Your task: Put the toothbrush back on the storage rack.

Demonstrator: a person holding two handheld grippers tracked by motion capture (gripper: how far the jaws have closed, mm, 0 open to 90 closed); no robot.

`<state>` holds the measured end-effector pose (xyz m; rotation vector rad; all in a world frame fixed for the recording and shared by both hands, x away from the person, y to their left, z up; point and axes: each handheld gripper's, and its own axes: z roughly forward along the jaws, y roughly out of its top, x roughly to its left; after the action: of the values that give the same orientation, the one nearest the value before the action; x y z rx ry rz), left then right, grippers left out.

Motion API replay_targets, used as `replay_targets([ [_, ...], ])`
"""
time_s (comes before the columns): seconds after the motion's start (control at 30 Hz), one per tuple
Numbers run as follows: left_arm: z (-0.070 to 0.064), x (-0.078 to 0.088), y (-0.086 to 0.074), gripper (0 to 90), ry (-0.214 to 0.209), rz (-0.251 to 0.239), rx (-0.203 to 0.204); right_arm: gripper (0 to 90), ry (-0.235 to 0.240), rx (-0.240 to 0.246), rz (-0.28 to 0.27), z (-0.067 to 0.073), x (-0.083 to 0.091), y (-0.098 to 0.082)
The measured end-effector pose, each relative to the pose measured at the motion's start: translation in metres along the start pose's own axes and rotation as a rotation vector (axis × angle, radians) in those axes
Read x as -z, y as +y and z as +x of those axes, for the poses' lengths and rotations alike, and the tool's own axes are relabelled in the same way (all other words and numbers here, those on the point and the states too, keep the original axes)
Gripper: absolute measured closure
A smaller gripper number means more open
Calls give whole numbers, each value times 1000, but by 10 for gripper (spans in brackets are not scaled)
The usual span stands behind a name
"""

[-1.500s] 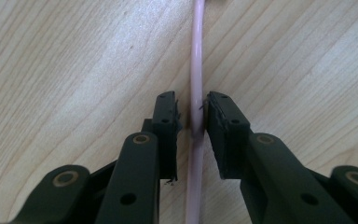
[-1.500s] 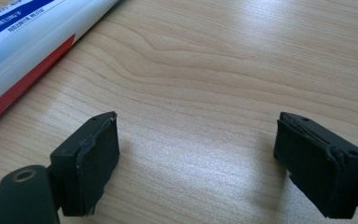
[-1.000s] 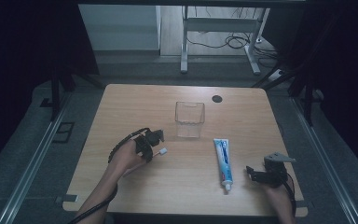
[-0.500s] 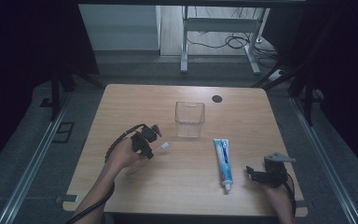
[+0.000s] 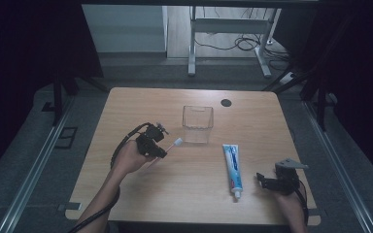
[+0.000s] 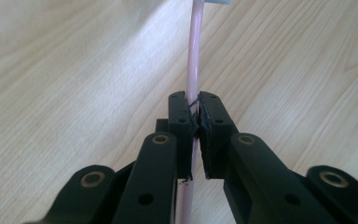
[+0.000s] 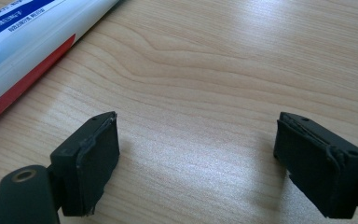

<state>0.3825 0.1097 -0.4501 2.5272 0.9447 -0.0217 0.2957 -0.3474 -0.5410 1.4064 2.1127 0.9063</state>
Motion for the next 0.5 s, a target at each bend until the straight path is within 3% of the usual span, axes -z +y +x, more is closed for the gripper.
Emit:
replay_targets([
  [0.03, 0, 0, 0, 842, 0, 0, 0, 139, 0, 0, 0, 0, 0, 0],
  [0.13, -3, 8, 2, 842, -21, -62, -1, 139, 0, -2, -1, 0, 0, 0],
  [0.23, -4, 12, 4, 842, -19, -85, -12, 139, 0, -1, 0, 0, 0, 0],
  [0.4, -6, 24, 10, 842, -14, -177, -23, 139, 0, -1, -1, 0, 0, 0],
  [0.5, -6, 27, 13, 842, -11, -205, -23, 139, 1, -2, 0, 1, 0, 0],
])
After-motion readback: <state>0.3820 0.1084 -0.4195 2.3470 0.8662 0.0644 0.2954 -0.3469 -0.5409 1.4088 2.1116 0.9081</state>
